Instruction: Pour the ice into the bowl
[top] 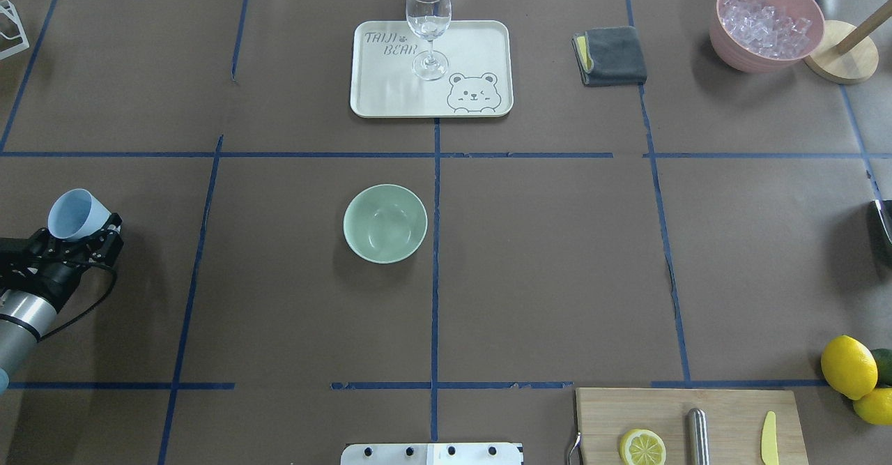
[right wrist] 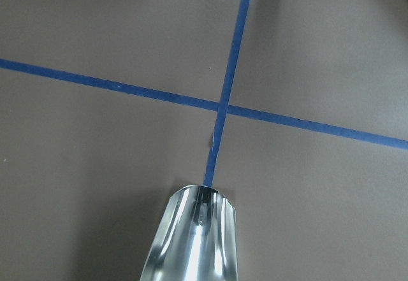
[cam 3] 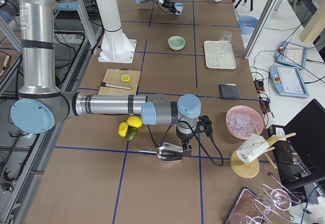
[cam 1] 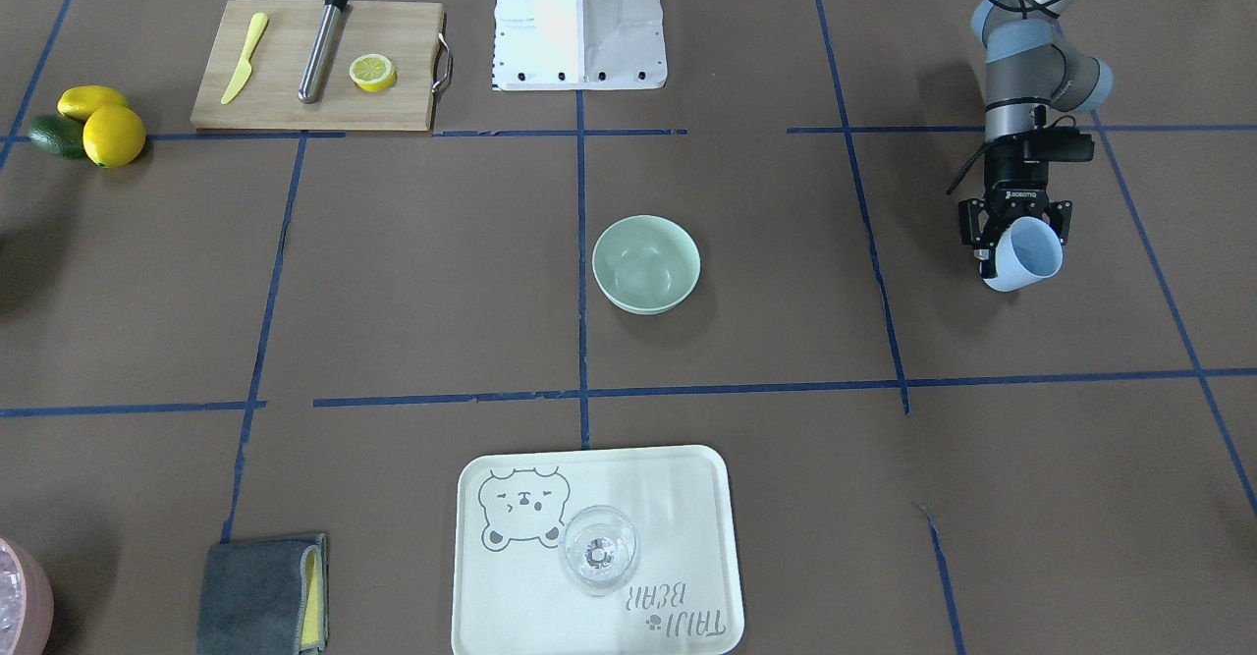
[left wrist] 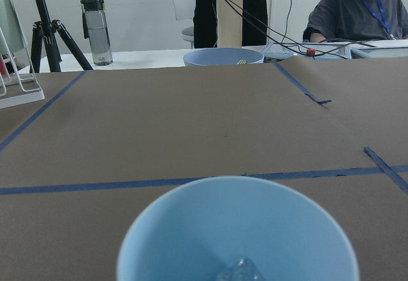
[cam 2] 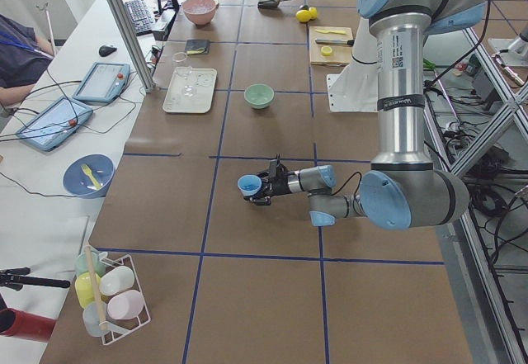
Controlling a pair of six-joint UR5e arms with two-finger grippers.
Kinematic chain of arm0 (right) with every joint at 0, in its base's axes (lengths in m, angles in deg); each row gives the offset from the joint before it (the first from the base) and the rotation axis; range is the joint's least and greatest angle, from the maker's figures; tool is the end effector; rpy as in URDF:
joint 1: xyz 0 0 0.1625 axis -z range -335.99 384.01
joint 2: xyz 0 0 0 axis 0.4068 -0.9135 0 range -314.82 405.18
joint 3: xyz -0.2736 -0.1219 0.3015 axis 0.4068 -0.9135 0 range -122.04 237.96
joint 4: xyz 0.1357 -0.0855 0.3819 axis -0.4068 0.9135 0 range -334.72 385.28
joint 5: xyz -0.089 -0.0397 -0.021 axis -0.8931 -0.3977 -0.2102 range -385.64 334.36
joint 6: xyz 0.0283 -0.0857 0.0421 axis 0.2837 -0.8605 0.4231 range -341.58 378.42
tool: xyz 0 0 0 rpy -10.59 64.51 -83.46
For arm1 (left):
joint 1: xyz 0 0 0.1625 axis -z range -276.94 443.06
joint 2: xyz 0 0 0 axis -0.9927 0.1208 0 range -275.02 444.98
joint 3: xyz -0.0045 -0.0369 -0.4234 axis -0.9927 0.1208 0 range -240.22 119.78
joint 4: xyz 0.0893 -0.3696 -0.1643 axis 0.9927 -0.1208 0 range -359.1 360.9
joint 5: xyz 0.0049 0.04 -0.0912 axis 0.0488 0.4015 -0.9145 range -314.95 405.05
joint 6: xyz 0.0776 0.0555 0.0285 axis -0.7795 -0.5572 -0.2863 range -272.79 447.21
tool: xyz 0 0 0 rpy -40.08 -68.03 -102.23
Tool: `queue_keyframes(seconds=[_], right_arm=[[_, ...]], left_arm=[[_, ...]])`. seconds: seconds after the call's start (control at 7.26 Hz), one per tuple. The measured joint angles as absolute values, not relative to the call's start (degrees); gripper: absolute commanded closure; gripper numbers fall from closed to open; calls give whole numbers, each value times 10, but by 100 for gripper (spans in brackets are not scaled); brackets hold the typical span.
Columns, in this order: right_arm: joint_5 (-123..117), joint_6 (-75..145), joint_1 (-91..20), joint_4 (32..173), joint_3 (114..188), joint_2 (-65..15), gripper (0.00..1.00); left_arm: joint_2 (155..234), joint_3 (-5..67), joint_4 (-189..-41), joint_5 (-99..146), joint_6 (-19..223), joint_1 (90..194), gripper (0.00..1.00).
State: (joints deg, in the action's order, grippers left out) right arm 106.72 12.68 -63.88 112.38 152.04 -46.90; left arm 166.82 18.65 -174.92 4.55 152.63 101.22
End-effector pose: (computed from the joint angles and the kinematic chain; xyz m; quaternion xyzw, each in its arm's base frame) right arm 0.0485 -0.4841 0.6384 0.0512 -0.3595 -0.0792 0.9284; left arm 0.3233 -0.3260 0.6471 0.5074 0.3364 -0.1867 0.7710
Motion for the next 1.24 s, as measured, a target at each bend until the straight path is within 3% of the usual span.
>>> queue_keyframes(seconds=[0.28,0.55,0.69,0.83,1.24], right_arm=[[1067,127,-639,1124,1520,-469,0],[1067,128,-639,1124,1520,-468,0],[1067,129,-639,1124,1520,-468,0],[1067,130,-639,1124,1520,-469,0],[1065,132,-639,1124,1519,-471,0]], left_arm=[[1667,198,-1756,43,1455,1018,98],[1670,228,-1772,24,1295,1046,91],[1677,253,-1773,8,1213,1064,95],[1688,281,-1772,-11,1146,1078,100],[1759,317,-1729,-67,1052,1092,100]])
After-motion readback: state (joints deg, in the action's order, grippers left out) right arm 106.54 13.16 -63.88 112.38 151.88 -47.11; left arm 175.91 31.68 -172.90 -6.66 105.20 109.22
